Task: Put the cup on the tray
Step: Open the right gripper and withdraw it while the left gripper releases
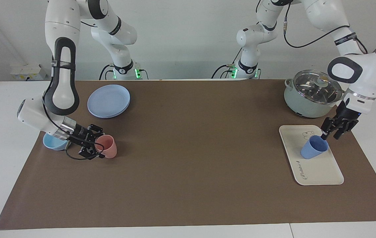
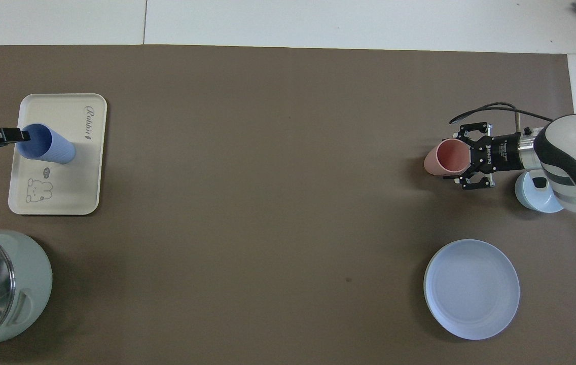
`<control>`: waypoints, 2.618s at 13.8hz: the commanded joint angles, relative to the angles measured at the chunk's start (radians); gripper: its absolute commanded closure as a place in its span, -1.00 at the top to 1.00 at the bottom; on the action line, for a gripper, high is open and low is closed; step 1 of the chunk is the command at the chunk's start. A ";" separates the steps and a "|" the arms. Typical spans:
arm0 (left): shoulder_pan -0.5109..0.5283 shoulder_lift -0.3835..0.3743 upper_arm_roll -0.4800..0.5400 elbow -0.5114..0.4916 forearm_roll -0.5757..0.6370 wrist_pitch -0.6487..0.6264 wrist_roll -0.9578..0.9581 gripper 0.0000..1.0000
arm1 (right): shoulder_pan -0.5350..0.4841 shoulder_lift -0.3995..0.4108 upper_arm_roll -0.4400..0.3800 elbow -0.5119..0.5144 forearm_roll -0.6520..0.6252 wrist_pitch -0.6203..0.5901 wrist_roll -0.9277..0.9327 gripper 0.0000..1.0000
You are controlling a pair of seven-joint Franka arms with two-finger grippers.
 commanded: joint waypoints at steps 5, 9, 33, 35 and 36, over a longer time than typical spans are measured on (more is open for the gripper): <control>-0.232 -0.124 0.005 0.072 0.248 -0.275 -0.204 1.00 | 0.002 -0.206 0.007 -0.011 -0.341 -0.044 -0.230 0.98; -0.249 -0.147 -0.007 0.247 0.233 -0.521 -0.218 1.00 | 0.040 -0.304 0.017 -0.010 -0.487 -0.130 -0.592 0.98; -0.222 -0.233 -0.031 0.188 0.210 -0.669 -0.270 1.00 | 0.194 -0.381 0.027 0.285 -0.736 -0.427 -0.742 0.99; -0.223 -0.231 -0.028 0.210 0.212 -0.727 -0.270 1.00 | 0.194 -0.387 0.027 0.282 -0.734 -0.450 -0.742 0.99; -0.222 -0.227 -0.028 0.239 0.212 -0.750 -0.269 1.00 | 0.194 -0.389 0.027 0.282 -0.736 -0.467 -0.743 0.99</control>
